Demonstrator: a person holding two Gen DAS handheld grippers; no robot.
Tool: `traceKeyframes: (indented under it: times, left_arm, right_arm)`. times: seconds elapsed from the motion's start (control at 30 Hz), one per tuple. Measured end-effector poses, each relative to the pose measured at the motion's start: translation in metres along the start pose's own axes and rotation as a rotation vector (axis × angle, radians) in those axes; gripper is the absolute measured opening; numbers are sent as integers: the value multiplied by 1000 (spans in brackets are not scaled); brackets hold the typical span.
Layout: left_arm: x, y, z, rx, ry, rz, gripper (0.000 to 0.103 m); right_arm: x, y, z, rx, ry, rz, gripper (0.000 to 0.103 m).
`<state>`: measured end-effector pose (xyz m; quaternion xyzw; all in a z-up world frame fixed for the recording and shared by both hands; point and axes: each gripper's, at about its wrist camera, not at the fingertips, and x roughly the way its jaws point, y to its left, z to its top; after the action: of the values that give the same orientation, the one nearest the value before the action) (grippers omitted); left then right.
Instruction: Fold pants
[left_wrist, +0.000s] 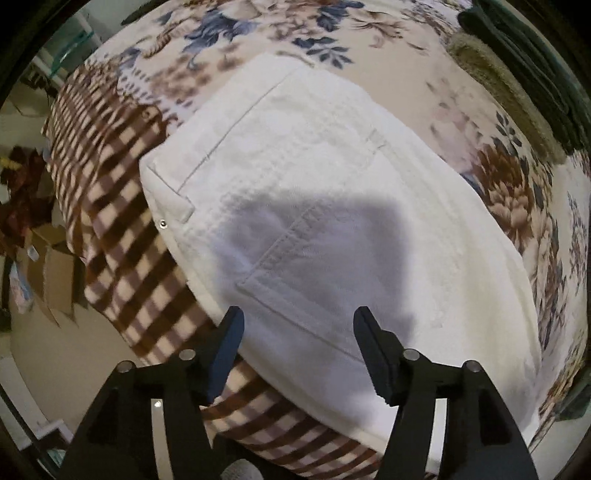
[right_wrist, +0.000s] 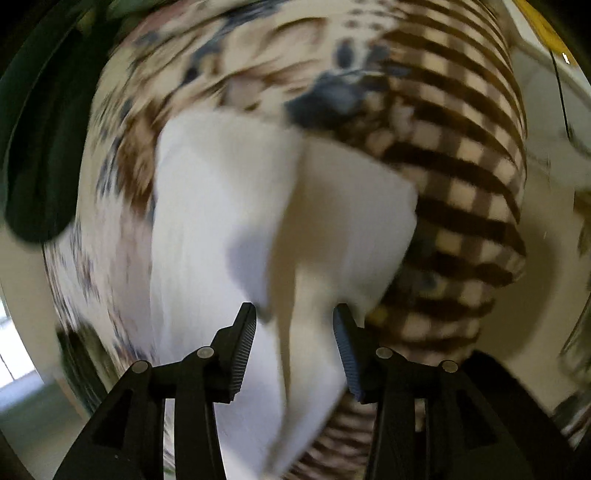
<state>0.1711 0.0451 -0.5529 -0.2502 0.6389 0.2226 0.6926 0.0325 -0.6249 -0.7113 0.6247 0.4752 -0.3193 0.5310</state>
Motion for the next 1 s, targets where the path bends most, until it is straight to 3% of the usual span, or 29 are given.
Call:
traceKeyframes:
  times: [0.03,0.07,0.1,0.2,0.33,0.43,0.6,0.63,0.67,0.7,0.73,0.83,0.93,0.97,1.0]
  left_arm:
    - [1,1,1,-7,0,4,63]
    - [2,3,3,-11,-1,6,64]
    - [2,5,3,-18,-2,4,64]
    - [0,16,8,-27,-7,17,64]
    - [-4,37,13,-63,-10,24,64]
    - [0,54,18,-114,-10,21,64]
    - [12,83,29,-227,-1,-11,64]
    - [12,88,30,-243,-12,-19,55]
    - [10,90,31,-250,-35,-23,44]
    - [9,90,33,-241,-53,-33,20]
    - [7,90,38,-233,-61,-27,15]
    - [-1,89,39,-207,-103,-14,9]
    - [-12,92,35,-180,-136,-22,8]
    - [-17,94,35,-181,-135,-28,8]
    - [-19,100,34,-190,-133,-41,8]
  right_arm:
    - [4,-3,5,14,-1,-5,46]
    - [8,-3,5,16,-24,-21,36]
    - [4,4,7,2,-49,-37,13]
    - [-10,22,-5,-111,-123,-80,2]
    - [-44,20,-20,-151,-187,-138,2]
    - [-45,11,-18,-164,-222,-242,0]
    - [-23,5,-24,-131,-31,-66,4]
    - [-21,9,-30,-154,-17,-54,8]
    - [-19,11,-38,-177,4,-27,23]
    - [-14,14,-46,-195,32,-5,44]
    - [-7,16,-55,-210,63,-4,49]
    - [18,23,-79,-233,137,-21,49]
    - [29,20,-96,-205,132,-5,49]
    - [29,20,-99,-195,105,-2,38]
    - [30,20,-102,-184,70,-14,19]
